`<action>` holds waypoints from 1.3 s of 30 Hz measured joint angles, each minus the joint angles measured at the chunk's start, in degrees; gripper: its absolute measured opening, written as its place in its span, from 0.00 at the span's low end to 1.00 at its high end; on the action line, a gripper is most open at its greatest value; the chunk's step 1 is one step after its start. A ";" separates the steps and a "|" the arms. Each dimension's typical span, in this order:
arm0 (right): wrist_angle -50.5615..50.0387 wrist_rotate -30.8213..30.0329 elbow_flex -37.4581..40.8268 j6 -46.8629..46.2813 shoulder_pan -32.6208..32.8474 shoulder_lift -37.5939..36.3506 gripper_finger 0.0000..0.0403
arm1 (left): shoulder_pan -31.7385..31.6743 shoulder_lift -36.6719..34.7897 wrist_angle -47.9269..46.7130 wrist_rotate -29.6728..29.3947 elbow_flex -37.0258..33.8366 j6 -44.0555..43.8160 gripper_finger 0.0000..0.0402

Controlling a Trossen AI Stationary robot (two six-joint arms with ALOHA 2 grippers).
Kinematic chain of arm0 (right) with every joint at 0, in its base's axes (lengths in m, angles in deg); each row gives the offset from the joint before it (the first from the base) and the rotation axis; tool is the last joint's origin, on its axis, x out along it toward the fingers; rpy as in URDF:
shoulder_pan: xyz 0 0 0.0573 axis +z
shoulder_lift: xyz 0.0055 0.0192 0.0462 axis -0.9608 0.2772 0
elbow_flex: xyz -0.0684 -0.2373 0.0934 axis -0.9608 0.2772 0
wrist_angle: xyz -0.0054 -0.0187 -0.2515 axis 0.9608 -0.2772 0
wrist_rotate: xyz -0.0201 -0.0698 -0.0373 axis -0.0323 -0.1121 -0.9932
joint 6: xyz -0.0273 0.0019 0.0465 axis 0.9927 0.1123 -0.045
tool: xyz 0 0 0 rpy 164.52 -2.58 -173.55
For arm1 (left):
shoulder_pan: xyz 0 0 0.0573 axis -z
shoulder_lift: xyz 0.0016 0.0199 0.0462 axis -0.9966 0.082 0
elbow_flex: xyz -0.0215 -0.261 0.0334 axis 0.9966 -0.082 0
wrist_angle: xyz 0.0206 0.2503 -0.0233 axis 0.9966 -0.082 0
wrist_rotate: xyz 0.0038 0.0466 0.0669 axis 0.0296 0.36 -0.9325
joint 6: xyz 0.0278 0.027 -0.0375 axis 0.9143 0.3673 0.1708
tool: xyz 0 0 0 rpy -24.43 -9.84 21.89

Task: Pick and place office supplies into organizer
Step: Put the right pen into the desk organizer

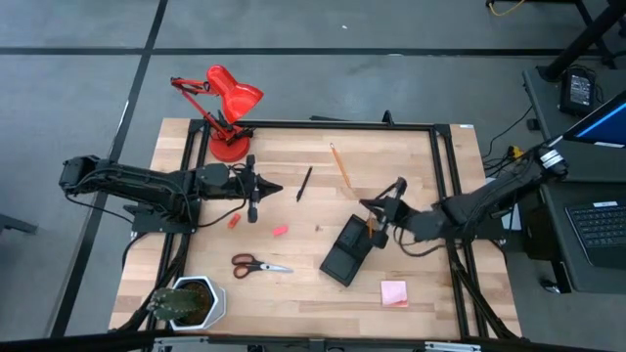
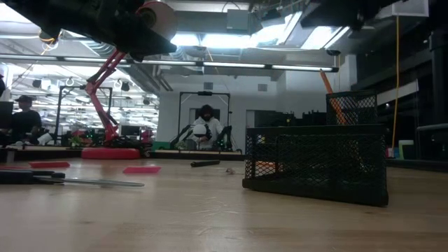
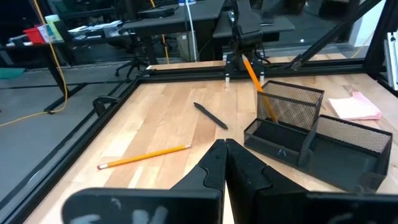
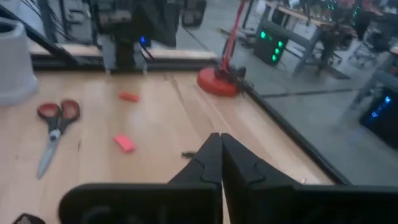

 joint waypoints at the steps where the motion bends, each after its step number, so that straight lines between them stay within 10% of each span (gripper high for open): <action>1: -0.02 0.70 0.00 1.43 -0.35 -1.49 0.01 | 0.01 0.00 -0.03 0.00 0.00 0.00 0.01; 17: -18.62 12.89 -0.02 1.97 -14.60 -16.80 0.00 | 0.01 0.01 -0.09 0.00 0.00 0.52 0.01; 39: -34.22 41.52 -0.02 5.78 -40.73 -12.45 0.00 | -0.01 -0.01 -2.75 -0.02 0.00 2.51 0.00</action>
